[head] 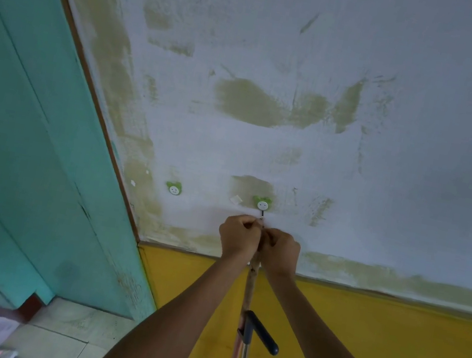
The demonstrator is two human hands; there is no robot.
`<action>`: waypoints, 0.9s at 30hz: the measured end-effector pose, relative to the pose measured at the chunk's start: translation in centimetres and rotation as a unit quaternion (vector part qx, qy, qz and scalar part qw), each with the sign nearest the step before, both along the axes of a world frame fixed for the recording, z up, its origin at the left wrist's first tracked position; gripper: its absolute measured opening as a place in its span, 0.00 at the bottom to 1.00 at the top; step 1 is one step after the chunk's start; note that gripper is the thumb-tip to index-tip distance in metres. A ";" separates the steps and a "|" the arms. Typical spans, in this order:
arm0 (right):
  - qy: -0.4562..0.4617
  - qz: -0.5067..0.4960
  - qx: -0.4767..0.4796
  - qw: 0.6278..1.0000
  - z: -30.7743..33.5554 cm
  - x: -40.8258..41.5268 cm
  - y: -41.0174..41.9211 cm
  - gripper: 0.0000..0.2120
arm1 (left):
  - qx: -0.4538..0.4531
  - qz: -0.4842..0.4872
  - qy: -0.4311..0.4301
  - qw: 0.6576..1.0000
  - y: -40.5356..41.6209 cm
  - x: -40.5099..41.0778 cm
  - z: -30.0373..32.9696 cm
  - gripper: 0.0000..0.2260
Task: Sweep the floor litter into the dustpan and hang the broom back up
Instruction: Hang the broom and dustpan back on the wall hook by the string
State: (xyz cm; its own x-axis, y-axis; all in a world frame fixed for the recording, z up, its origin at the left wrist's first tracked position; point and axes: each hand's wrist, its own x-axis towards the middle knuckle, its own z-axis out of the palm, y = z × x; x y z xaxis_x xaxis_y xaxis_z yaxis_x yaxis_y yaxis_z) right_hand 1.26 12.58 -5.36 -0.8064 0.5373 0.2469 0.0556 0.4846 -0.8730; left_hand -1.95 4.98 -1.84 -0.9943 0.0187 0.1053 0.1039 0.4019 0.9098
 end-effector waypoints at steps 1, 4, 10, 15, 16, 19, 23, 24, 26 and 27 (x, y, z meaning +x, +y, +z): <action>0.002 0.004 -0.004 1.000 -0.2 0.0 0.0 0.15 | 0.011 -0.001 -0.010 1.000 0.1 0.0 -0.1 0.09; -0.003 0.010 -0.014 1.000 -0.4 0.1 -0.1 0.15 | 0.027 -0.003 -0.027 0.999 0.0 0.0 -0.3 0.09; -0.025 0.026 -0.030 0.999 -0.1 0.3 -0.3 0.13 | 0.012 -0.043 -0.026 0.999 -0.5 0.4 0.0 0.09; -0.045 0.040 -0.031 0.998 -0.1 1.1 0.0 0.10 | -0.051 -0.063 0.000 0.997 -0.9 0.9 0.3 0.11; -0.049 0.038 -0.030 0.998 -0.1 1.3 0.0 0.10 | -0.062 -0.069 0.005 0.996 -1.0 1.1 0.5 0.12; -0.058 0.021 -0.041 0.997 0.1 1.9 0.1 0.10 | -0.084 -0.073 0.009 0.994 -1.7 1.8 1.0 0.11; -0.058 0.019 -0.031 0.998 1.0 2.8 -0.2 0.08 | -0.084 -0.086 0.013 0.993 -3.1 2.4 2.1 0.12; -0.062 0.018 -0.028 0.998 1.5 3.1 -0.5 0.09 | -0.085 -0.088 0.015 0.992 -3.5 2.6 2.4 0.12; -0.066 0.013 -0.028 0.997 2.5 3.8 -1.0 0.08 | -0.092 -0.094 0.020 0.991 -4.1 3.1 3.3 0.11; -0.065 0.014 -0.026 0.997 2.9 4.1 -1.2 0.08 | -0.094 -0.100 0.026 0.990 -4.4 3.4 3.6 0.11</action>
State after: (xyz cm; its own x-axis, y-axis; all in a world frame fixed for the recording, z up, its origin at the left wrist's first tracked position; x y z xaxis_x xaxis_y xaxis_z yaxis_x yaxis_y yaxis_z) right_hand 5.40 11.35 -2.45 -0.8444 0.5241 0.1114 0.1574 0.4414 -0.8834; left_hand 1.45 0.55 1.81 -0.9623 0.2379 0.1318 0.2424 0.5305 0.8123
